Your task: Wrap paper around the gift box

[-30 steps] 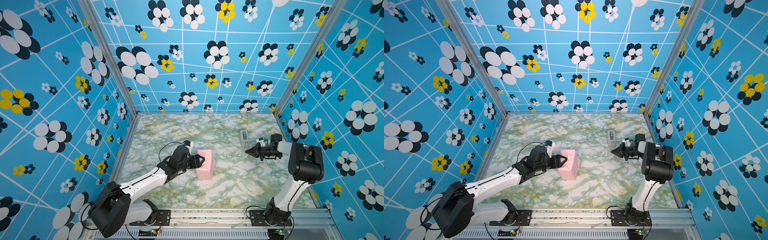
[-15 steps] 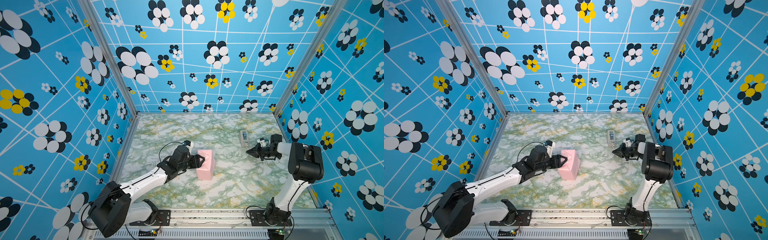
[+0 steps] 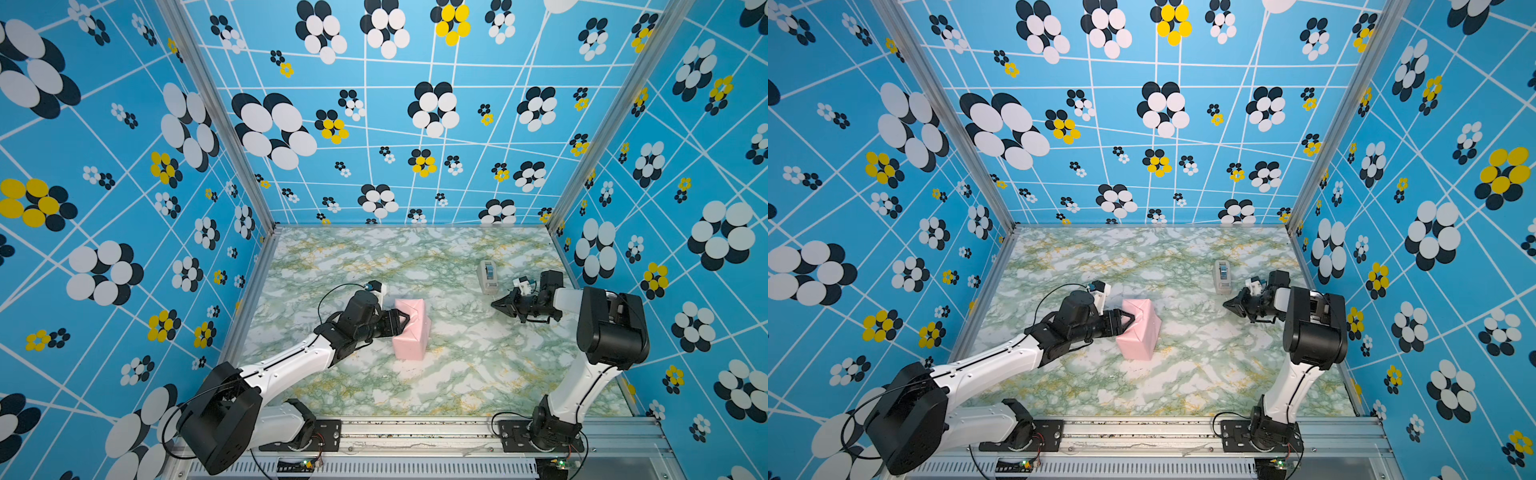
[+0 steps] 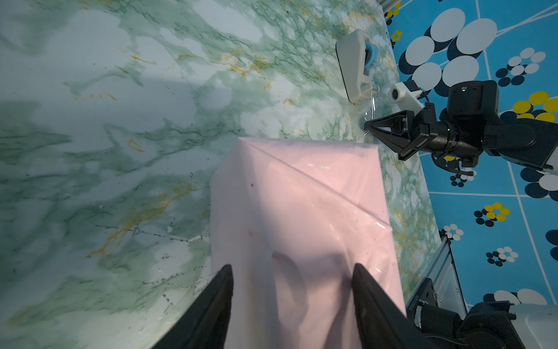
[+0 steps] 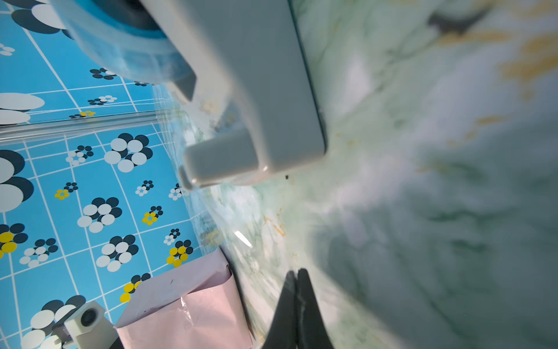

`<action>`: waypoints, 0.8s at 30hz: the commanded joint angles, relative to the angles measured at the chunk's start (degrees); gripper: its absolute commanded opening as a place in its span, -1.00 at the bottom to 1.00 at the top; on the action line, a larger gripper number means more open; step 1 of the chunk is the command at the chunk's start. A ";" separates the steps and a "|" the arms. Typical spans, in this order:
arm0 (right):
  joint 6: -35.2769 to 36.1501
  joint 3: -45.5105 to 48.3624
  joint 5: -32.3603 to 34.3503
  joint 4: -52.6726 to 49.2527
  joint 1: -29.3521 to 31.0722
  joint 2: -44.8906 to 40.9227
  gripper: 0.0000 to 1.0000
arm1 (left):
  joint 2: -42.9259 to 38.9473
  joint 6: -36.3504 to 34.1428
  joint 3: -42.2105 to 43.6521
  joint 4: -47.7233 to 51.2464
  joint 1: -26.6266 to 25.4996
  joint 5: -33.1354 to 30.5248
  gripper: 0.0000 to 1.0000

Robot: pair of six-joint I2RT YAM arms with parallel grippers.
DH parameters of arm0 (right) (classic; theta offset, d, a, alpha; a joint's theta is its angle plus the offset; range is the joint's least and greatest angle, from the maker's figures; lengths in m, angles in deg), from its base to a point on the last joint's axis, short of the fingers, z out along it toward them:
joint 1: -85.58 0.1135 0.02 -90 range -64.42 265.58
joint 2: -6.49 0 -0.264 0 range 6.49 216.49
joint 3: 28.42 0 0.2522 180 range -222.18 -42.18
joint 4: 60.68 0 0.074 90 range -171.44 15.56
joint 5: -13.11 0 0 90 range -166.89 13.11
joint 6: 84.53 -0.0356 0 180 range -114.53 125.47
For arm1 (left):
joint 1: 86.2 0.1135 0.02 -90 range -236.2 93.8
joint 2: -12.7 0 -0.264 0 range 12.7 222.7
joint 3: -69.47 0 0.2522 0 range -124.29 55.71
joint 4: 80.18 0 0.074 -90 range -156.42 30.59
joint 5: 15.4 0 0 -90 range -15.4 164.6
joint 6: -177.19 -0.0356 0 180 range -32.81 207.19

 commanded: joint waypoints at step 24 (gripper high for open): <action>0.84 3.99 6.18 -9.22 3.01 -5.73 -1.00 | 2.37 -2.22 -0.11 7.12 -0.16 -2.72 0.26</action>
